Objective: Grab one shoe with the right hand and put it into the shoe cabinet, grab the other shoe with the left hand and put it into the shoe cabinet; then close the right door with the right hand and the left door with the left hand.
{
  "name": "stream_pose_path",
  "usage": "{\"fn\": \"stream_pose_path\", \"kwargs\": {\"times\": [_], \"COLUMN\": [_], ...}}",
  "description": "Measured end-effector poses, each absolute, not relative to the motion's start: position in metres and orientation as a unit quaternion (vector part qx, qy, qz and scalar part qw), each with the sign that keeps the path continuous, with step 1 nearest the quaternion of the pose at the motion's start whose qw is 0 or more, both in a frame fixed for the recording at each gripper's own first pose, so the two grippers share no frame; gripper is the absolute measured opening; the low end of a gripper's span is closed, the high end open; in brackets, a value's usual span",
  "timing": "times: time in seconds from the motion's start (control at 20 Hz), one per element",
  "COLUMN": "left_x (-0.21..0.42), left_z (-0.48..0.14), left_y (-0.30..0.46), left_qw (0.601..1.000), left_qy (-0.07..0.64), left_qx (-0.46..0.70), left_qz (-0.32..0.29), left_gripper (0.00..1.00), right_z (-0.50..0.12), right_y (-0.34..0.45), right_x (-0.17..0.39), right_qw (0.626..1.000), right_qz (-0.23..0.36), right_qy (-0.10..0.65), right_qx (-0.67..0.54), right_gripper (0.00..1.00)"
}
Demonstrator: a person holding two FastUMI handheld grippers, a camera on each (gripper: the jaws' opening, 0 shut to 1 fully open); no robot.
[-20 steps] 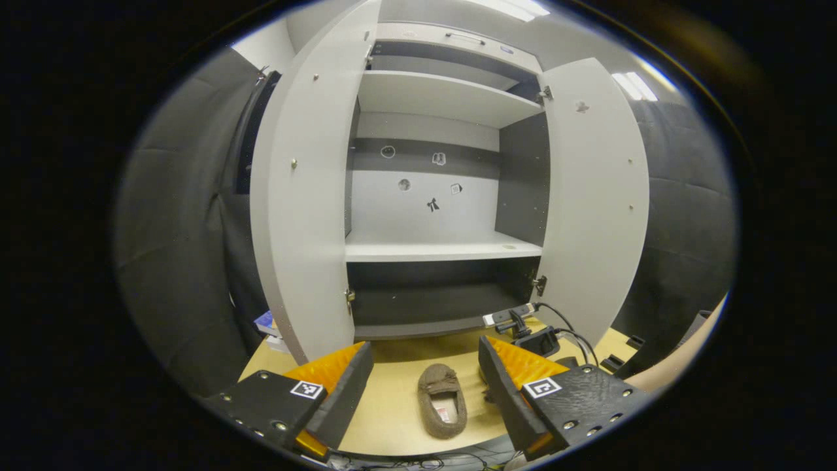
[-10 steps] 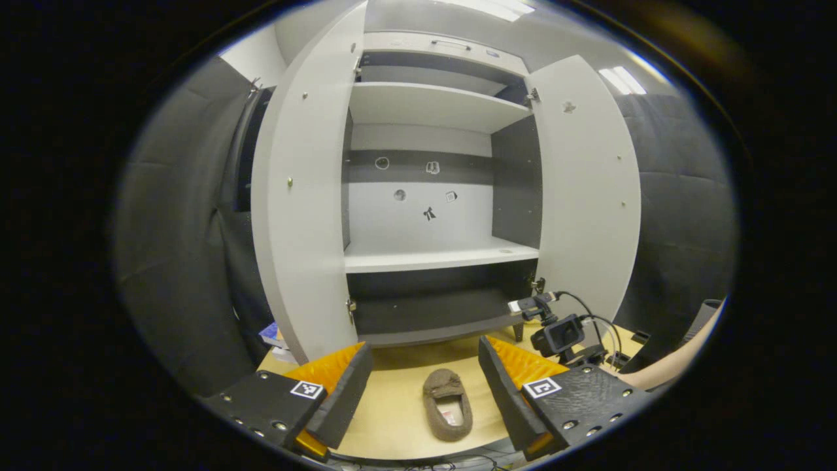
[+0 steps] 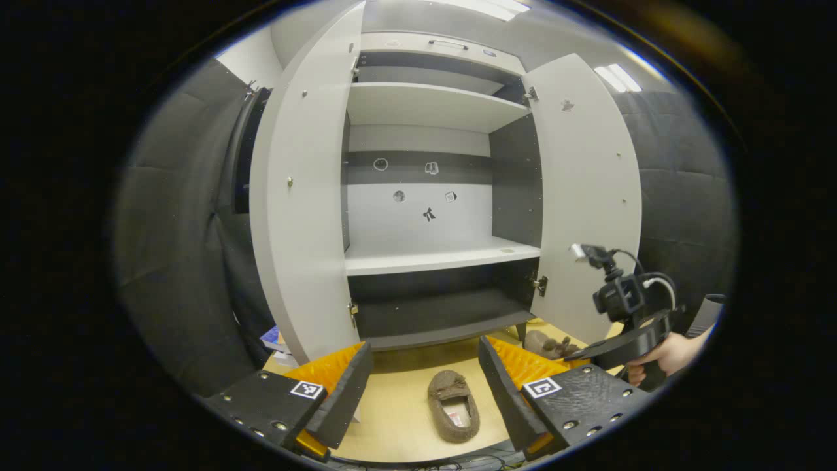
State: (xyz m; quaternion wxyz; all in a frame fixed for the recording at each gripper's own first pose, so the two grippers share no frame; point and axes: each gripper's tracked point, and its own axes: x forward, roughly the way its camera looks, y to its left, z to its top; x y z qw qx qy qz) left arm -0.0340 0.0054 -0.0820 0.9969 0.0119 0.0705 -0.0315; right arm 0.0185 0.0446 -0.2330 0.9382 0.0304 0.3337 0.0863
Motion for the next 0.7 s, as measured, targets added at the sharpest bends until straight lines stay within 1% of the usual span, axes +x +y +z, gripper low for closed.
{"fn": "stream_pose_path", "kwargs": {"times": [0.15,0.3,0.5,0.7], "left_x": [-0.034,-0.031,-0.015,-0.009], "left_z": [-0.078,-0.077,-0.065,-0.057], "left_y": [0.003,-0.001,-0.012,-0.011], "left_qw": [0.997,0.996,0.997,0.997], "left_qy": [0.07,0.071,0.066,0.062], "left_qx": [0.01,0.017,0.007,0.012], "left_qz": [-0.035,-0.043,-0.049,-0.036], "left_gripper": [0.94,0.94,0.94,0.94], "right_z": [-0.189,-0.136,-0.073,-0.026], "right_y": [0.05,0.058,0.073,0.081], "right_x": [0.013,0.02,0.046,0.086], "right_qw": [0.947,0.958,0.968,0.973], "right_qz": [0.096,0.11,0.133,0.152], "right_qy": [0.305,0.265,0.21,0.172], "right_qx": [0.037,0.03,0.024,0.032], "right_gripper": [0.02,0.02,0.02,0.02]}}
